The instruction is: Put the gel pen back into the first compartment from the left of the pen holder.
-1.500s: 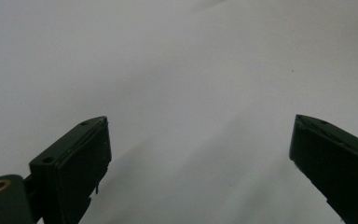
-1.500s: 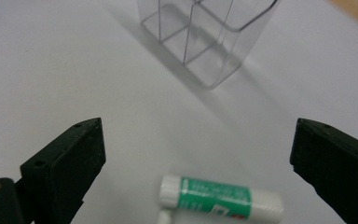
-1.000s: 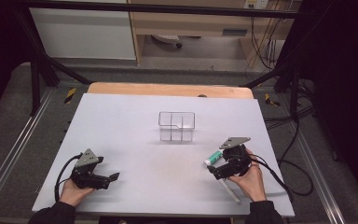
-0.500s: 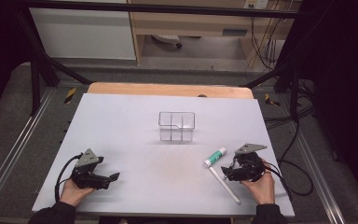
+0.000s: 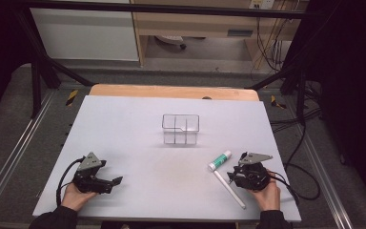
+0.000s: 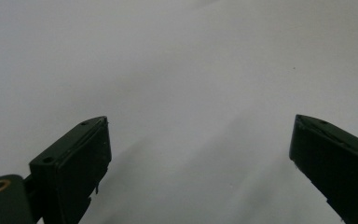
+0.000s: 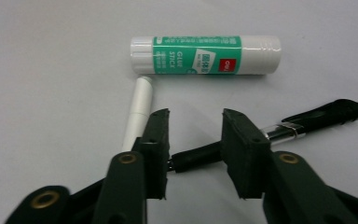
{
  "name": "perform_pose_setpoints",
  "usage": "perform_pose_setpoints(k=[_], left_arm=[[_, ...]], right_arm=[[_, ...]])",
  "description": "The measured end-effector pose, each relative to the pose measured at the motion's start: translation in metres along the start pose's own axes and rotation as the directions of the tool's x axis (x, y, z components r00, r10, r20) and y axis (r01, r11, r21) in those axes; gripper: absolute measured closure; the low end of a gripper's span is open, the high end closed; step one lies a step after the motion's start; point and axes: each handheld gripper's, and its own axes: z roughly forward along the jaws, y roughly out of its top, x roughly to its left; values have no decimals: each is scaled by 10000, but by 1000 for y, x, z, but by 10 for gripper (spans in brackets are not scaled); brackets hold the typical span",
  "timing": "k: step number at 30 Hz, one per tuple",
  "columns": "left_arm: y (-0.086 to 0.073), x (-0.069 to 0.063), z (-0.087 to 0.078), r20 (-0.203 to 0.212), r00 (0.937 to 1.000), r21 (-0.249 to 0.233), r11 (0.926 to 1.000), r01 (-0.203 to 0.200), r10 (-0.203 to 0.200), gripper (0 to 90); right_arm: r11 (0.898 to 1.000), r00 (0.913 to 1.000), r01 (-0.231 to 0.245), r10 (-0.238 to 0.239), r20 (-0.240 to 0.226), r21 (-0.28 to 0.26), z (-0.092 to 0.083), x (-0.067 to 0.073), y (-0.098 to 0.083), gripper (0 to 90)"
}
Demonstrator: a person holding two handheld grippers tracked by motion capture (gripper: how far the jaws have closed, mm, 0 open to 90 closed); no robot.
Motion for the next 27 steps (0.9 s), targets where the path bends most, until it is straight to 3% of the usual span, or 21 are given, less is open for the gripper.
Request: perform_pose_setpoints(k=[5, 15, 27], left_arm=[[0, 0, 0, -5, 10000, -7, 10000, 18, -18, 52], [1, -1, 1, -7, 10000, 42, 10000, -38, 38, 52], [1, -3, 1, 5, 10000, 87, 9999, -79, 79, 52]], right_arm=[[9999, 9993, 57, -53, -361, 113, 3, 3, 0, 752], [9993, 9990, 242, -231, -379, 290, 8, 3, 0, 888], [9991, 9992, 230, -218, -342, 364, 11, 3, 0, 900]])
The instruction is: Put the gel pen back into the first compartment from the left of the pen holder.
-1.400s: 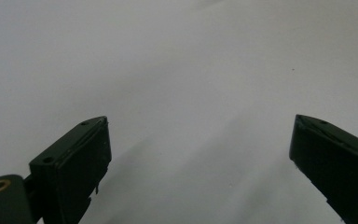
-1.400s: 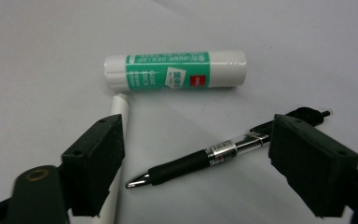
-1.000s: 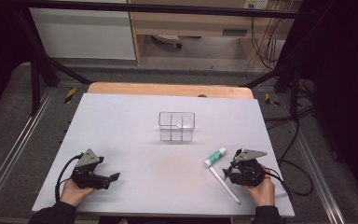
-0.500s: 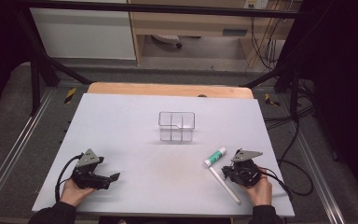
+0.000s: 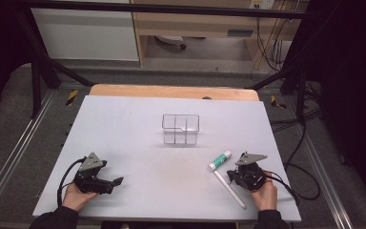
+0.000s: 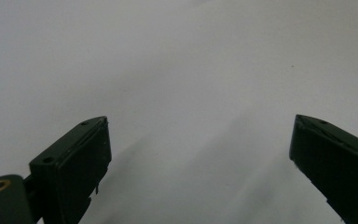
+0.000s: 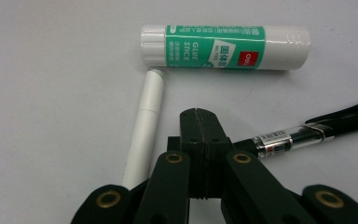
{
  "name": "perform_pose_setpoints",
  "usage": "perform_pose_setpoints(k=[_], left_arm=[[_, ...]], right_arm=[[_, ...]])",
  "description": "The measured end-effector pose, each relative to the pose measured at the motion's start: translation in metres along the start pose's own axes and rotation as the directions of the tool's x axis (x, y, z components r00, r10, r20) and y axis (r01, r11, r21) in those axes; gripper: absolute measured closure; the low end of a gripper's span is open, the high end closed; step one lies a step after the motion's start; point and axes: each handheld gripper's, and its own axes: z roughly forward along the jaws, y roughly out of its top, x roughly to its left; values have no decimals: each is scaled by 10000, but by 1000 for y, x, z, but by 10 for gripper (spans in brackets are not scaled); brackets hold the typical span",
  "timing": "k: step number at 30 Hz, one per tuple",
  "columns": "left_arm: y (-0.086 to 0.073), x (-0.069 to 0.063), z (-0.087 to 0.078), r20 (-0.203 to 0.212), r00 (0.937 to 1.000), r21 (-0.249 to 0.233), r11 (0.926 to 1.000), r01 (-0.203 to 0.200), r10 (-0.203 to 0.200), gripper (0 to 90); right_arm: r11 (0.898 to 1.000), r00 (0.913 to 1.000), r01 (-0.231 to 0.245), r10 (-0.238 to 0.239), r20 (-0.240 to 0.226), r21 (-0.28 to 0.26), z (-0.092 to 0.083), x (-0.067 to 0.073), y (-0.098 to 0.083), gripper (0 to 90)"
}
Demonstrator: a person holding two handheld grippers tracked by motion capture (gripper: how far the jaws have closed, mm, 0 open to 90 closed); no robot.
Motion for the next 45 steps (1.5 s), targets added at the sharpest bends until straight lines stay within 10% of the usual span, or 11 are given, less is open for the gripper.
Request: perform_pose_setpoints(k=[45], left_arm=[[0, -1, -2, -33, 10000, -51, 10000, 12, -12, 52]], right_arm=[[9987, 9974, -353, 329, 637, 374, -24, -5, -17, 900]])
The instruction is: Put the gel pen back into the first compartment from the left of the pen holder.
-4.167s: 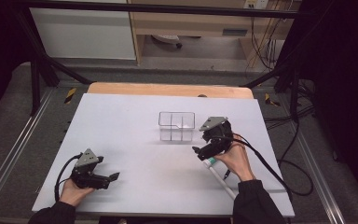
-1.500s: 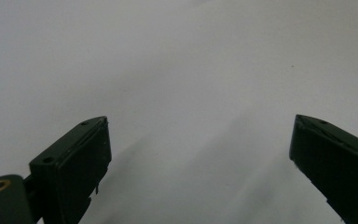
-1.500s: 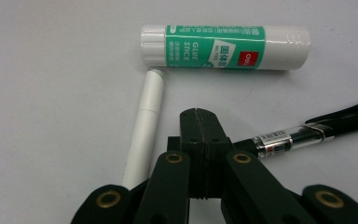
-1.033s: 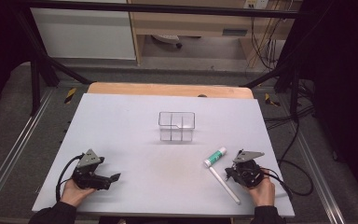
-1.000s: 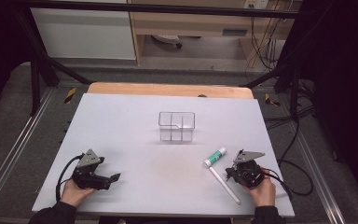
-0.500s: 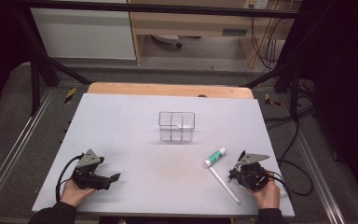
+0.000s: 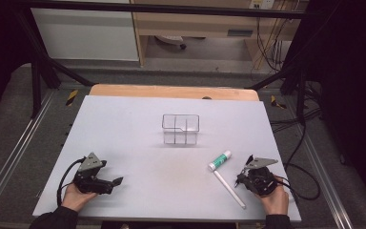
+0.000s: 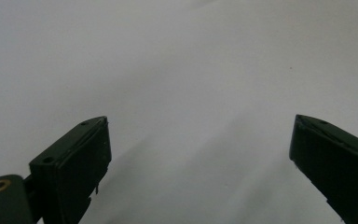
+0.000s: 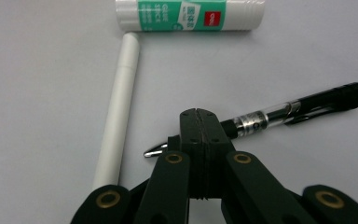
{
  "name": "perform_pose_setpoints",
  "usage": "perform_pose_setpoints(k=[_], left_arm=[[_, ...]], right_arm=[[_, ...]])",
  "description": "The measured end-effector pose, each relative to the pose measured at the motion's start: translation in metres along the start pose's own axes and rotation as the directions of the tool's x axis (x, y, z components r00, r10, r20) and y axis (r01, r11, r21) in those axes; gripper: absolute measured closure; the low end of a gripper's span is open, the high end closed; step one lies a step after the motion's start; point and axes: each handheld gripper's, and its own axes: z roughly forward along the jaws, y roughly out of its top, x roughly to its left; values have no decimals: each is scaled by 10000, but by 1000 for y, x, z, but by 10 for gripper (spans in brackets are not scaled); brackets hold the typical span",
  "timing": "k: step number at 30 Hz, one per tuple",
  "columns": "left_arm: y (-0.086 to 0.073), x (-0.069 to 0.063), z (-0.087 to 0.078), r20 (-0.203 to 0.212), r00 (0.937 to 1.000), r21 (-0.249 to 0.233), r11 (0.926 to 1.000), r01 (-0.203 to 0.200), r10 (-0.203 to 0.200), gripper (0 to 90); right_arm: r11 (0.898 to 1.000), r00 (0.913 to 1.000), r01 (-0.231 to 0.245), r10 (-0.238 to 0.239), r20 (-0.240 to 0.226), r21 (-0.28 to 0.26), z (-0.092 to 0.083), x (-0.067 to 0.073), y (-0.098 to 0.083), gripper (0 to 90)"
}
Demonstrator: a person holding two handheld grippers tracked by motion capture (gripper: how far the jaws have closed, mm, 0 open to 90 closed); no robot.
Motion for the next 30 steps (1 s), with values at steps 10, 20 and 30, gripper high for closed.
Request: perform_pose_setpoints(k=[10, 20, 30], left_arm=[[0, 1, -1, 21, 10000, -48, 10000, 53, -52, 52], [0, 0, 0, 4, 10000, -30, 10000, 12, -12, 52], [0, 0, 0, 4, 10000, -16, 10000, 12, -12, 52]], right_arm=[[9834, 9751, -1770, 1808, 1285, -410, 7, 7, 7, 574], [9783, 9576, -2069, 2055, 2021, -147, 13, 6, 4, 497], [9729, 9563, -2309, 2298, 1810, -155, 11, 3, 3, 541]])
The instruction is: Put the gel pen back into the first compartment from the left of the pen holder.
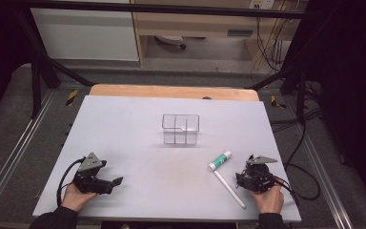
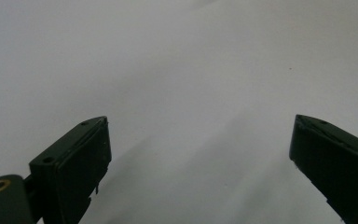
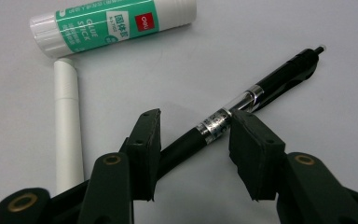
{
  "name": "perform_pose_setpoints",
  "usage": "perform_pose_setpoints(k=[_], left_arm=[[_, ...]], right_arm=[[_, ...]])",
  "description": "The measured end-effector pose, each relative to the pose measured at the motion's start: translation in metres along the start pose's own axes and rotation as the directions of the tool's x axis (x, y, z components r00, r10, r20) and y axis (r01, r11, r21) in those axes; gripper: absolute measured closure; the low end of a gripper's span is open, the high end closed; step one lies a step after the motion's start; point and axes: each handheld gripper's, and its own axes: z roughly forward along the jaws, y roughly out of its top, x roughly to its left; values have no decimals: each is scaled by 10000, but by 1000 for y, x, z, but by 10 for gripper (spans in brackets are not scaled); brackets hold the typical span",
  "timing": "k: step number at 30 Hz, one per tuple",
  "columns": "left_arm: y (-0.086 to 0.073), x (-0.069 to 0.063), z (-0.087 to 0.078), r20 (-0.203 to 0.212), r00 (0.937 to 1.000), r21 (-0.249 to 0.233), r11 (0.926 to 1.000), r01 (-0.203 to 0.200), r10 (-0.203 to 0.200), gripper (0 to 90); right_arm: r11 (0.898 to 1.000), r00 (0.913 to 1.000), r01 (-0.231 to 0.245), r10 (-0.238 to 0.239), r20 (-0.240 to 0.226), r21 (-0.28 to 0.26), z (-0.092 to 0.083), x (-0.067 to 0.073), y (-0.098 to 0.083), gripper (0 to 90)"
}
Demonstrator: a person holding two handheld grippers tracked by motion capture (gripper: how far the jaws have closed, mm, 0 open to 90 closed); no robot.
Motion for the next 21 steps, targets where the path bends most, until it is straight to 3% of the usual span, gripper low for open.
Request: perform_pose_setpoints(k=[21], left_arm=[[0, 0, 0, 15, 10000, -21, 10000, 24, -24, 52]], right_arm=[[9997, 9998, -207, 206, 75, 114, 3, 3, 2, 560]])
